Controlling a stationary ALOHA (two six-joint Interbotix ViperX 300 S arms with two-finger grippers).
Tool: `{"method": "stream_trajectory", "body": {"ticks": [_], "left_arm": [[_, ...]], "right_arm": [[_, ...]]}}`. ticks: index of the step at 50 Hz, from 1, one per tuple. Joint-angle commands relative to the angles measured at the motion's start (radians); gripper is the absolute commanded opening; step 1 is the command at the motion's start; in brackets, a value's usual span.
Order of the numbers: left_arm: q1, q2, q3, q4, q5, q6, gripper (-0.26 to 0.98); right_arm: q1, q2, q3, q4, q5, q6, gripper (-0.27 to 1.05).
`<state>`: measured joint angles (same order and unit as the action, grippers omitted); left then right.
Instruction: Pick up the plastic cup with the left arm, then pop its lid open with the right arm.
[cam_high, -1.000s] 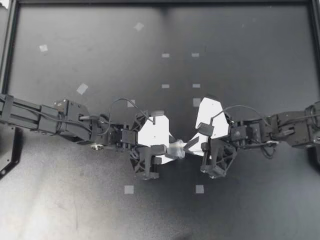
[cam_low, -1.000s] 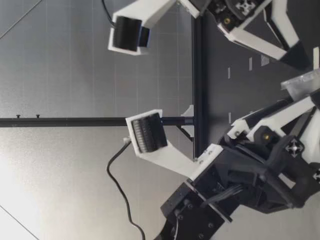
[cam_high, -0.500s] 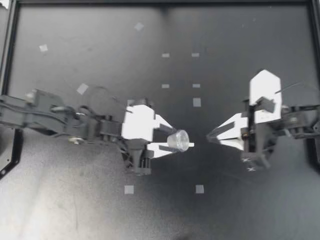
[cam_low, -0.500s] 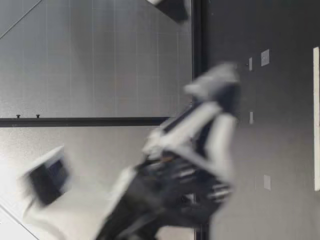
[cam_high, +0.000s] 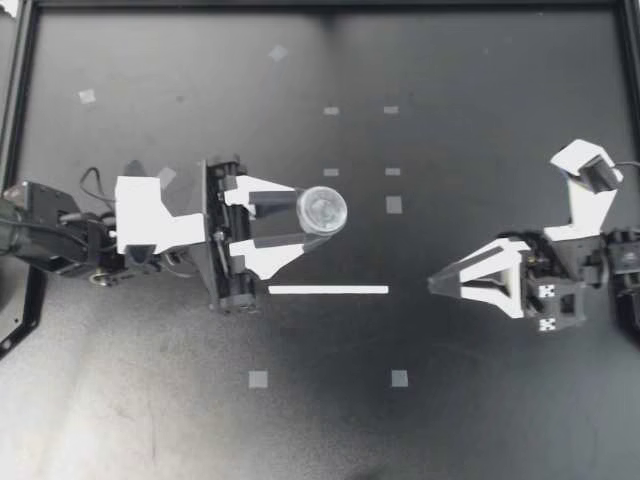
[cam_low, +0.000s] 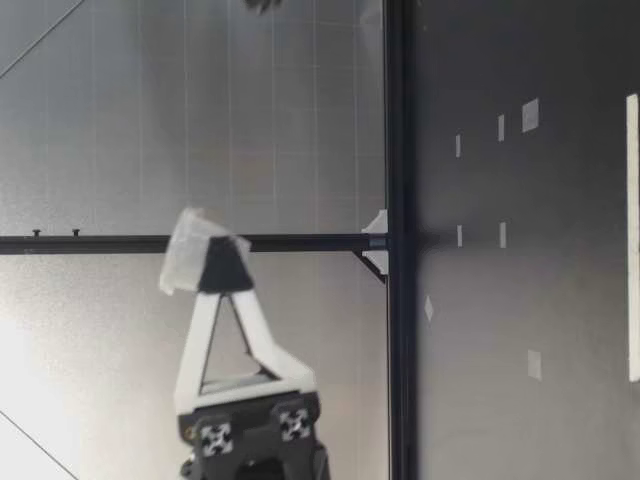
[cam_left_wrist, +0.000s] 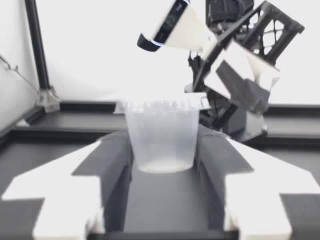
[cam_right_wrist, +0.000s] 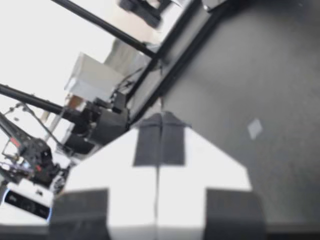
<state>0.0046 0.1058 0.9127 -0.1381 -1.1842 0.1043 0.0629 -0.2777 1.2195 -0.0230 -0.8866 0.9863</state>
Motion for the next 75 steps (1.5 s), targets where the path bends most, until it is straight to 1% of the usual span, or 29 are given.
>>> {"method": "stream_trajectory", "body": {"ticks": [1, 9, 12, 18, 23, 31, 32, 34, 40, 52, 60, 67, 70, 75], "left_arm": [[0.0, -0.008, -0.031, 0.002, 0.014, 0.002, 0.17], [0.0, -0.005, -0.06, 0.009, 0.063, 0.008, 0.17], [0.0, -0.005, -0.069, 0.021, 0.077, 0.006, 0.17], [0.0, -0.005, -0.075, 0.032, 0.094, 0.006, 0.17], [0.0, -0.003, -0.074, 0.032, 0.098, 0.006, 0.17], [0.0, -0.005, -0.077, 0.034, 0.098, 0.006, 0.17], [0.0, -0.005, -0.077, 0.032, 0.098, 0.006, 0.17], [0.0, -0.005, -0.08, 0.034, 0.098, 0.006, 0.17], [0.0, -0.005, -0.08, 0.037, 0.1, 0.006, 0.17], [0.0, -0.003, -0.081, 0.041, 0.1, 0.008, 0.17], [0.0, 0.003, -0.086, 0.04, 0.1, 0.009, 0.17], [0.0, 0.011, -0.089, 0.04, 0.1, 0.011, 0.17], [0.0, 0.012, -0.089, 0.04, 0.1, 0.014, 0.17], [0.0, 0.014, -0.087, 0.041, 0.098, 0.015, 0.17]], "right_arm": [[-0.005, 0.037, -0.048, 0.003, -0.017, 0.008, -0.09], [-0.052, 0.092, -0.078, 0.017, -0.025, 0.009, -0.04], [-0.061, 0.098, -0.089, 0.017, -0.031, 0.014, 0.01], [-0.081, 0.091, -0.103, 0.017, -0.028, 0.011, 0.15], [-0.086, 0.08, -0.1, 0.017, -0.028, 0.009, 0.33], [-0.091, 0.077, -0.106, 0.038, -0.014, 0.018, 0.75], [-0.091, 0.078, -0.106, 0.048, -0.009, 0.021, 0.77], [-0.092, 0.08, -0.109, 0.064, -0.006, 0.028, 0.79], [-0.092, 0.077, -0.117, 0.109, -0.008, 0.034, 0.75], [-0.092, 0.06, -0.164, 0.124, -0.02, 0.043, 0.74], [-0.092, 0.081, -0.202, 0.107, -0.02, 0.112, 0.73], [-0.092, 0.112, -0.23, 0.054, -0.038, 0.212, 0.73], [-0.092, 0.104, -0.235, 0.035, -0.087, 0.229, 0.73], [-0.106, 0.061, -0.238, 0.02, -0.23, 0.212, 0.73]]}}
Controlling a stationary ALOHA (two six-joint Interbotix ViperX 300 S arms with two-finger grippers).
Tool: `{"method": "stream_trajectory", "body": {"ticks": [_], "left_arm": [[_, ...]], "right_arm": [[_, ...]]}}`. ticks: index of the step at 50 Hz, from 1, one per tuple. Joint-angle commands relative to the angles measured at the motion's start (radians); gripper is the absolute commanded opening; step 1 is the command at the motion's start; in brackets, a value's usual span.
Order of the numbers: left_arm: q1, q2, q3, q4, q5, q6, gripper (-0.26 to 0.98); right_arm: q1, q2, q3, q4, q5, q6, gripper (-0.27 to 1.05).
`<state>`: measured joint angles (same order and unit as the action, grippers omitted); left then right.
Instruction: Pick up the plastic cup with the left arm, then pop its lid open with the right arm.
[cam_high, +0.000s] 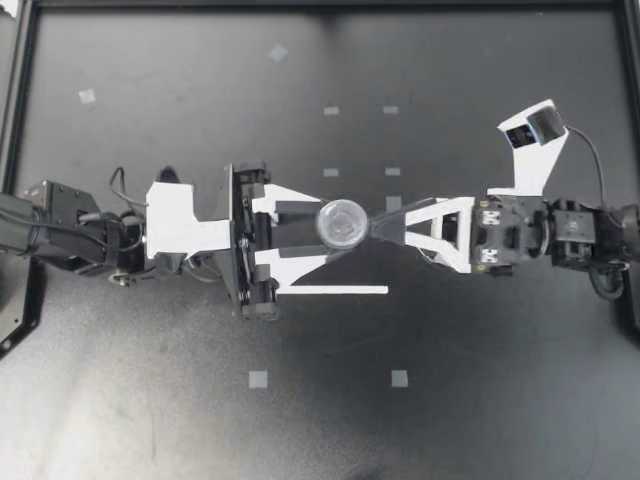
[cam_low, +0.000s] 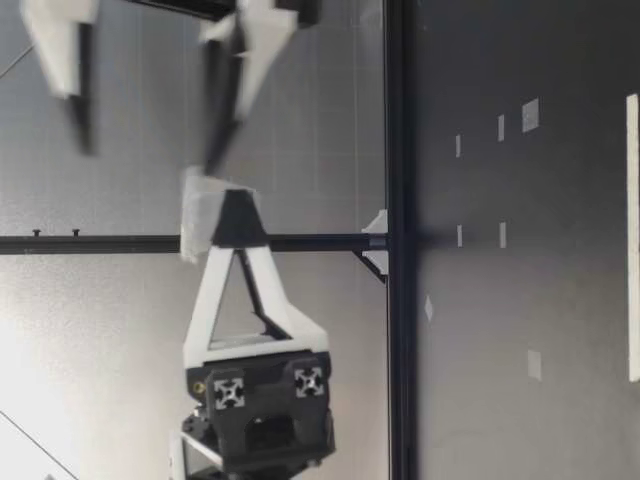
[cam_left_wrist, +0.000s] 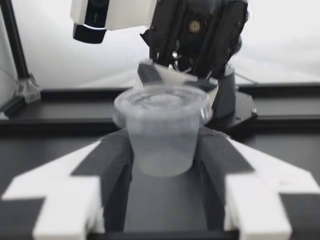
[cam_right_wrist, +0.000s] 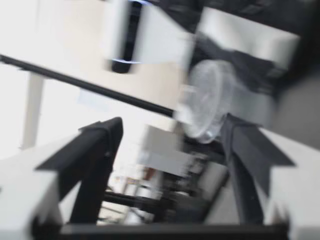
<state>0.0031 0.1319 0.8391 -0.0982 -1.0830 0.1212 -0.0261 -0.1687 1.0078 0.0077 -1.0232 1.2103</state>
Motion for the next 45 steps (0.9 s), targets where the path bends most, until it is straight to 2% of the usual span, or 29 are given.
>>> {"method": "stream_trajectory", "body": {"ticks": [1, 5, 15, 24, 35, 45], "left_arm": [[0.002, -0.012, -0.012, 0.002, -0.002, -0.002, 0.17], [0.002, -0.012, -0.011, 0.002, -0.002, -0.002, 0.17], [0.002, -0.012, -0.006, 0.002, -0.002, -0.011, 0.17], [0.0, -0.014, -0.006, 0.002, -0.002, -0.017, 0.17], [0.002, -0.012, -0.012, 0.002, -0.002, -0.017, 0.17], [0.002, -0.012, -0.014, 0.002, 0.008, -0.02, 0.17]], "right_arm": [[-0.018, -0.057, -0.025, -0.014, -0.117, -0.02, 0.73], [-0.037, -0.091, -0.018, -0.029, -0.158, -0.077, 0.73], [-0.078, -0.158, -0.006, -0.075, -0.061, -0.233, 0.73], [-0.121, -0.249, 0.009, -0.204, 0.084, -0.535, 0.73], [-0.121, -0.328, 0.052, -0.21, 0.288, -0.92, 0.73], [-0.121, -0.333, 0.087, -0.209, 0.316, -0.948, 0.73]]}}
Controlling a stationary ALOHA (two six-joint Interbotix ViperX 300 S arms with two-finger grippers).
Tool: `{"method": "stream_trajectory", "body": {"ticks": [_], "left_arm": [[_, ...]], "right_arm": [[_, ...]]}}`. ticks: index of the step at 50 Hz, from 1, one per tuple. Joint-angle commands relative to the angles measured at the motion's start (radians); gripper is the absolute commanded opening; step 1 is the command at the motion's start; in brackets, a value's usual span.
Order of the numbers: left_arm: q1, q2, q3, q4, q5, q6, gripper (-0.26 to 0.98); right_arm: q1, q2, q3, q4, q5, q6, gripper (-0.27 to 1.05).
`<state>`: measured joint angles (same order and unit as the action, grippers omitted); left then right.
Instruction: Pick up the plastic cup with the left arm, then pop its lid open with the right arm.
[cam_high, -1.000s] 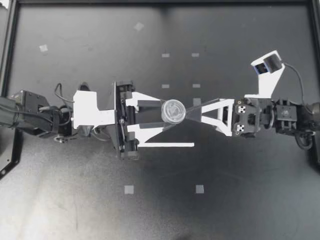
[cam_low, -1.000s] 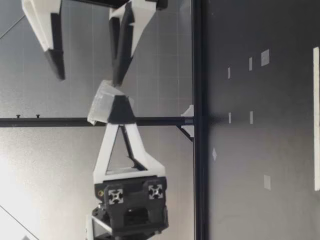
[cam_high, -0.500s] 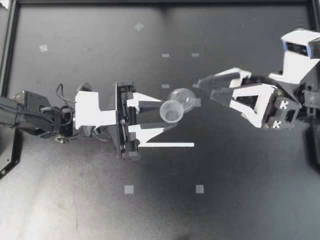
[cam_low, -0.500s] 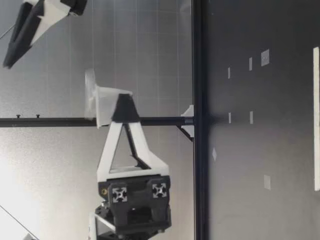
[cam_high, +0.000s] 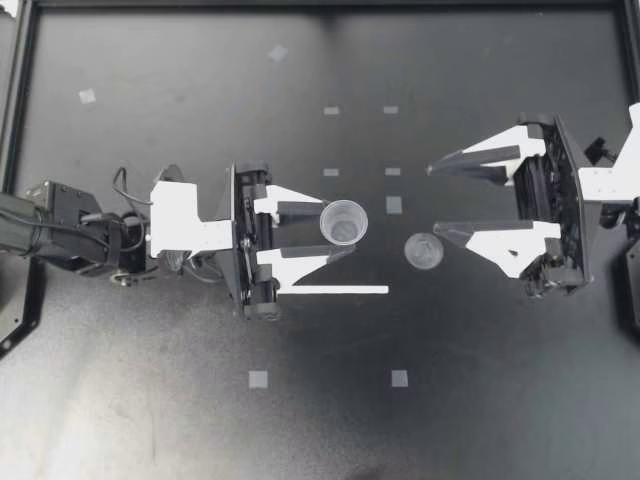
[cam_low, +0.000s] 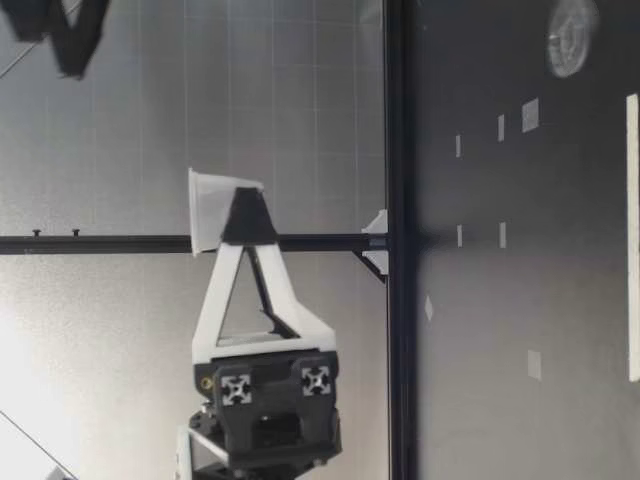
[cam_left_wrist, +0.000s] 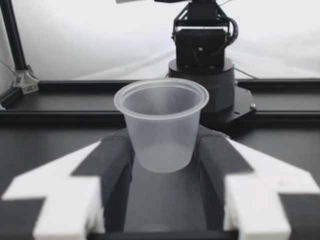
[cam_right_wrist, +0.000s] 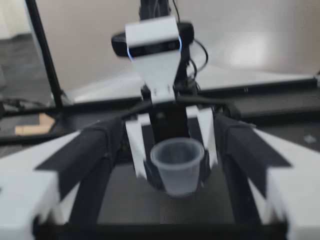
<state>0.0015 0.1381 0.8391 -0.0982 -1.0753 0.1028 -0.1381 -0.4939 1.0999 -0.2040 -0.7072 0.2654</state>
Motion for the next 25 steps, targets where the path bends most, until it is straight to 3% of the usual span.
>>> {"method": "stream_trajectory", "body": {"ticks": [1, 25], "left_arm": [[0.003, -0.018, -0.015, 0.002, 0.005, -0.002, 0.17], [0.003, -0.026, -0.032, 0.002, 0.061, -0.002, 0.17]], "right_arm": [[-0.009, -0.005, -0.003, 0.003, 0.0, -0.003, 0.73], [-0.009, -0.005, 0.008, 0.003, 0.002, -0.003, 0.73]]}}
